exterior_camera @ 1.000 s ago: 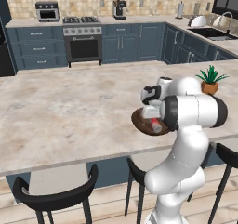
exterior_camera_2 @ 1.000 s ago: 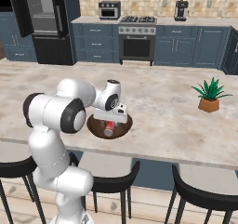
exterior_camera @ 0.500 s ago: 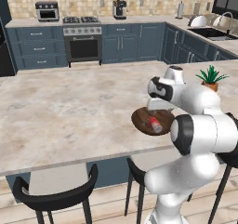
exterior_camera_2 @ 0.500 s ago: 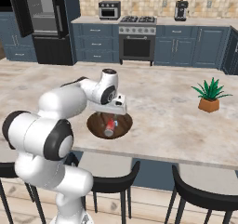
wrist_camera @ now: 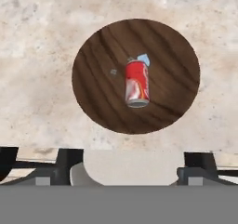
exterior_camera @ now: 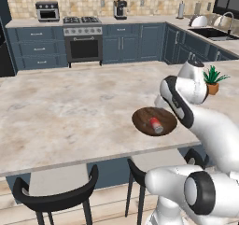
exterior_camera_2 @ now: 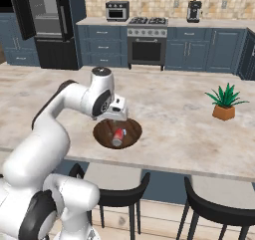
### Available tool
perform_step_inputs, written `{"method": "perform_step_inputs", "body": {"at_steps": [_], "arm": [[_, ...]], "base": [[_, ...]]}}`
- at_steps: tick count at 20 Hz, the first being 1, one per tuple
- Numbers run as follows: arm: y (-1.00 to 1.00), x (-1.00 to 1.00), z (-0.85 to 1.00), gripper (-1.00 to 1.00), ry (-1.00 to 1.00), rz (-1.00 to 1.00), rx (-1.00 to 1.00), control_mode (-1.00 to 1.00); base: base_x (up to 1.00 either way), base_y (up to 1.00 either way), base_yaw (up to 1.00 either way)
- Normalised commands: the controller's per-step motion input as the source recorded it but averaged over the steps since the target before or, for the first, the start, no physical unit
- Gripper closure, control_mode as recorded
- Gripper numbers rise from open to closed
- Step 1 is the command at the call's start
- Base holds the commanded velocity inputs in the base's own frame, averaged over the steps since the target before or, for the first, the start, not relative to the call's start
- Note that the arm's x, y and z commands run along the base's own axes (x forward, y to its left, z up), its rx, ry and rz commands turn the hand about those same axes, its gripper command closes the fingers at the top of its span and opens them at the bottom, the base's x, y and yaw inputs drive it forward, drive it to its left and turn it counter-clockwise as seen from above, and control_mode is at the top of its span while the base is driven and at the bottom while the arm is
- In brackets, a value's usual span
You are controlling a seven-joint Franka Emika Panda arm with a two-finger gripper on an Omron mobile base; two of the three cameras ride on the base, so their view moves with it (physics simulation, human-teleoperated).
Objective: Open the fridge, grab two sodas, and place both sodas inside the bowl with ice on the dining counter.
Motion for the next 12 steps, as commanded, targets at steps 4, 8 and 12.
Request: {"method": "perform_step_inputs", "body": {"at_steps": [4, 8, 12], "arm": [[0.22, -1.00, 0.52, -1.00, -0.18, -0.07, 0.00, -1.00], [0.29, -1.00, 0.35, -1.00, -0.17, -0.10, 0.00, -1.00], [0.30, -1.00, 0.03, -1.00, -0.09, -0.13, 0.00, -1.00]], "base": [[0.00, 0.00, 0.00], [0.00, 0.00, 0.00], [0.00, 0.00, 0.00]]}}
